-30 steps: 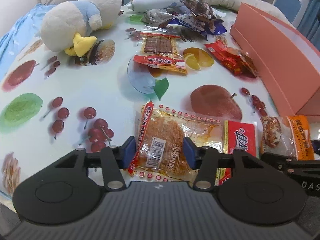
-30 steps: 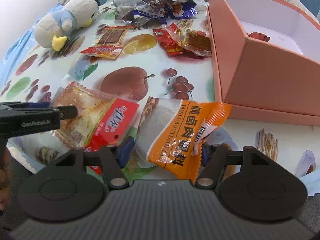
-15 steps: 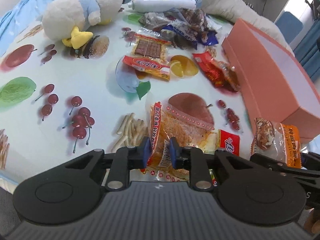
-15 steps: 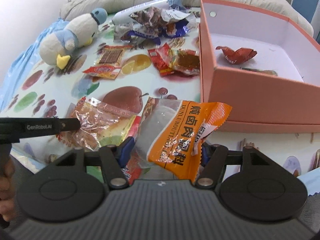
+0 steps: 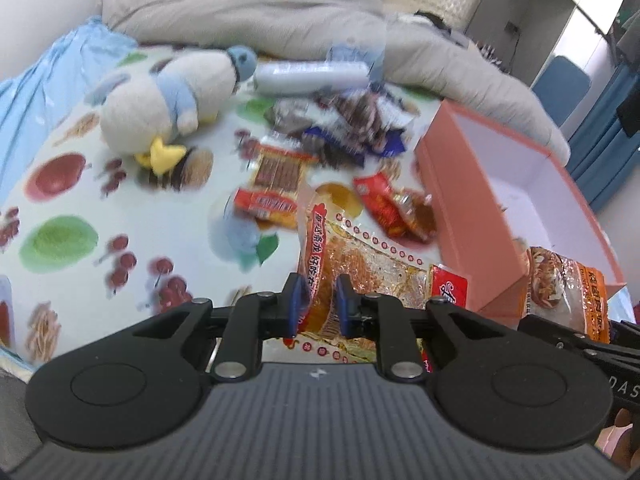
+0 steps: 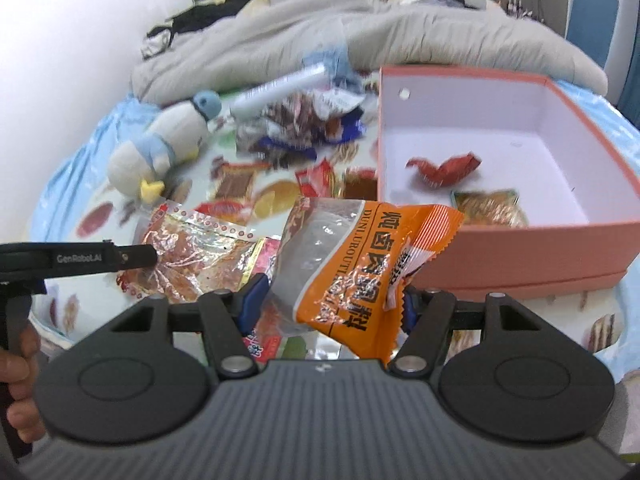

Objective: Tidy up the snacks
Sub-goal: 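Lift both held bags and carry them over the pink box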

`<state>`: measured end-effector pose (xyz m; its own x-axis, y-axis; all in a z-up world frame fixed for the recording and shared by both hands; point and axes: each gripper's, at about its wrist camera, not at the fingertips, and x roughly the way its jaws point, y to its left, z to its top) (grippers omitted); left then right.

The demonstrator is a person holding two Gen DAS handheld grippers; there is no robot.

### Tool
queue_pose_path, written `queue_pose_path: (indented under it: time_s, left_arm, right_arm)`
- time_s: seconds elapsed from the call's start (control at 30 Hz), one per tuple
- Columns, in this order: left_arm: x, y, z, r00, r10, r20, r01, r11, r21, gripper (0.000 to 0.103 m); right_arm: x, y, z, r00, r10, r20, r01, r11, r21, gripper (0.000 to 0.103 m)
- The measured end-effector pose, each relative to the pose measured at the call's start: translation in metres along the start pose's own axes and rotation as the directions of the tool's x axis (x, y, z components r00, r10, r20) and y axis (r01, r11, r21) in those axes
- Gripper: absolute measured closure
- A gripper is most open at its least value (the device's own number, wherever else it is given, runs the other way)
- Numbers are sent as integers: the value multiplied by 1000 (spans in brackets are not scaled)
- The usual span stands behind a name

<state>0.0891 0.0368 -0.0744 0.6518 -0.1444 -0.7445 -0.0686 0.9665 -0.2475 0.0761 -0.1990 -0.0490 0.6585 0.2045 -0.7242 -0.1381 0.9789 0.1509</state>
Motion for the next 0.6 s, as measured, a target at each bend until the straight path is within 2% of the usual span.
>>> queue_pose_path:
  time_s: [0.27, 0.6]
  left_arm:
    - [-35, -33, 23, 995, -51, 85, 48, 998, 35, 83]
    - [-73, -92, 42, 976, -148, 162, 129, 984, 121, 83]
  right_arm:
    - [-33, -15, 17, 997, -13, 81, 11, 999, 31, 37]
    - [-82, -42, 29, 978, -72, 194, 57, 995, 85, 37]
